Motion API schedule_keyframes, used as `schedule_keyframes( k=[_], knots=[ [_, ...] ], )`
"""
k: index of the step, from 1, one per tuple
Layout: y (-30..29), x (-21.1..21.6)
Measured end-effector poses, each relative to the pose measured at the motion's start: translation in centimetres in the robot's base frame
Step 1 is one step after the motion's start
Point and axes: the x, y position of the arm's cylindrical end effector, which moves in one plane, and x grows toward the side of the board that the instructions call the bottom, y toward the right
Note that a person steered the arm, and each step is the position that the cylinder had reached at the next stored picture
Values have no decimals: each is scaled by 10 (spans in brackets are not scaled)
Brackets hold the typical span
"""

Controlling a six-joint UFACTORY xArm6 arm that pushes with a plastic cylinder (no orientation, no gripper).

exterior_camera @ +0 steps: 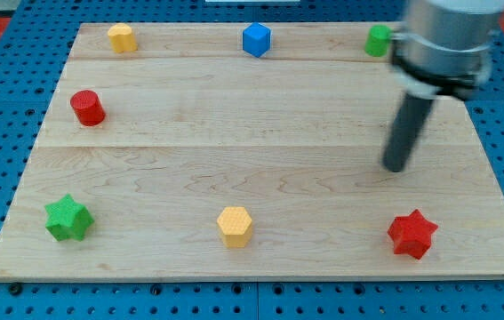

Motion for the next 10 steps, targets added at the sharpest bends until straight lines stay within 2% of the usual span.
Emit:
schedule_keyframes(
  k=[1, 2, 4, 6, 7, 8, 9, 10],
  knots=[
    [58, -5],
    [78, -40],
    [15, -57],
    [16, -63],
    [-9, -70],
    [-84, -85],
    [-122, -103],
    [-121, -146]
  ],
)
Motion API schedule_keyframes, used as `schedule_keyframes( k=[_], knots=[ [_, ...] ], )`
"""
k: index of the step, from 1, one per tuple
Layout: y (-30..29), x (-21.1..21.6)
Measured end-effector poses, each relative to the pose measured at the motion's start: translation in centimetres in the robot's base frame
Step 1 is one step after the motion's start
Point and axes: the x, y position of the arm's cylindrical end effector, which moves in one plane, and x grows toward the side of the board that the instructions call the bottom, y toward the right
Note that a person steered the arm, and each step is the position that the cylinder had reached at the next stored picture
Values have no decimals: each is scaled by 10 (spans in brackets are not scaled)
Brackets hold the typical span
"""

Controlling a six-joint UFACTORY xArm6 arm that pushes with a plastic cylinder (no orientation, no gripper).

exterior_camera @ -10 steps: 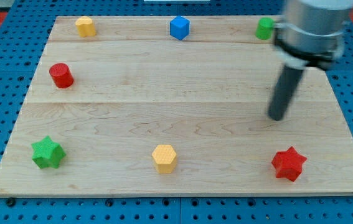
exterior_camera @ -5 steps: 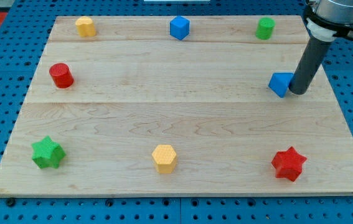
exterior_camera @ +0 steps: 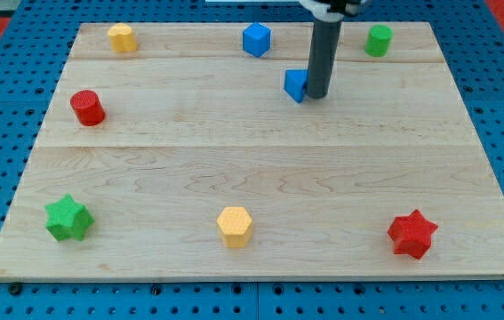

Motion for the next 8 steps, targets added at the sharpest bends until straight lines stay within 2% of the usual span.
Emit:
schedule_keyframes(
  k=[2, 4, 6, 7, 8],
  knots=[
    [-3, -39],
    [-83, 56],
    [-158, 114],
    [-163, 114],
    [-173, 79]
  ],
)
